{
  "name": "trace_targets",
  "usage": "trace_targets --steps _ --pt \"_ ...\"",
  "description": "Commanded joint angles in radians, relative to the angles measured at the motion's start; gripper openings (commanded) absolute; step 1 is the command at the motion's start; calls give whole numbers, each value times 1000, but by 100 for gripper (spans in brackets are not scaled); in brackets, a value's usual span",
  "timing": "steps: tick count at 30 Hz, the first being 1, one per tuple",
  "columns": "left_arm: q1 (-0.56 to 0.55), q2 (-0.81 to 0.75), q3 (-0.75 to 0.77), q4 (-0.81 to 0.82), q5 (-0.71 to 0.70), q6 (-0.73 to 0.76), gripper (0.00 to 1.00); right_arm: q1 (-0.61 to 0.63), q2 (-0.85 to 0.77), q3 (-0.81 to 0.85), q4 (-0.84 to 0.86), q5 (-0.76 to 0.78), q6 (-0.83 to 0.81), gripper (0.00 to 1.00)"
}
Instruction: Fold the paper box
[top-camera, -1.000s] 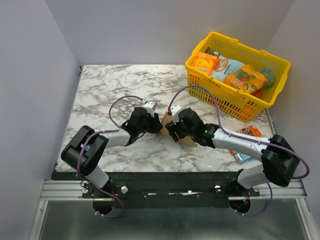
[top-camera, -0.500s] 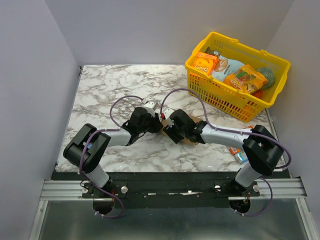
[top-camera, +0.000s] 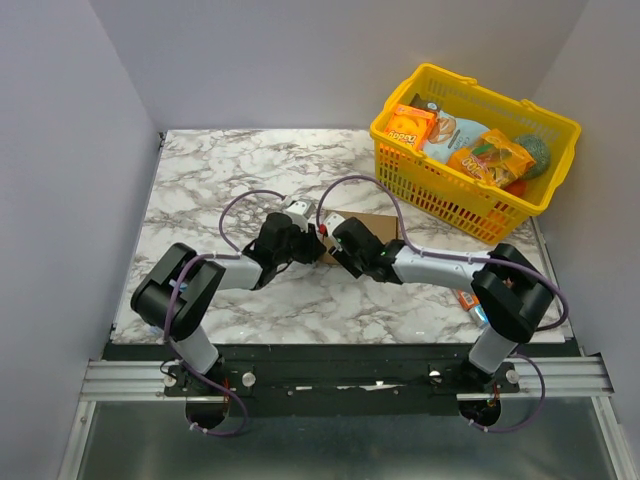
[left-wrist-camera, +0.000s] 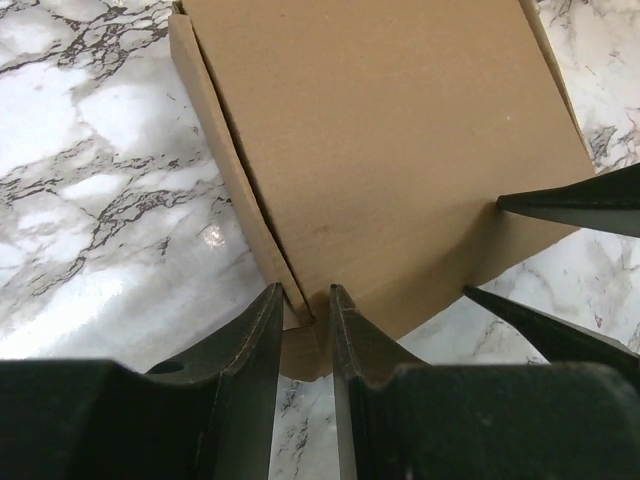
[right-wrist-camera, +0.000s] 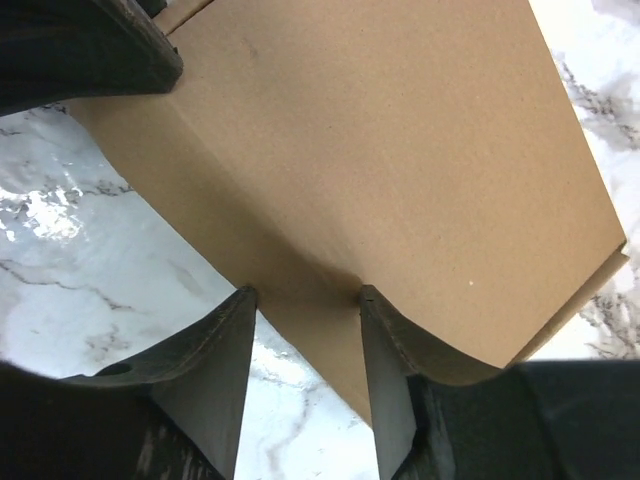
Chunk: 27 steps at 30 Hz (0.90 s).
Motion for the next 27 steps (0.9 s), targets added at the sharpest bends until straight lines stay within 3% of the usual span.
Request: trace_targets --steps 1,7,12,15,20,27 --pt "6 39 5 -3 68 6 32 0 53 27 -25 62 -33 51" --pt "41 40 16 27 108 -48 32 -2 7 39 -36 40 9 54" --pt "78 -22 28 20 130 -106 36 -2 -94 88 -120 -18 84 78" --pt "92 -58 32 15 133 -146 43 -6 -140 131 -157 -76 81 83" --pt "104 -107 54 -3 141 -184 59 -14 -165 182 -174 -171 16 87" --pt "115 -113 90 -80 112 -189 65 -11 -85 126 -115 -227 -149 87"
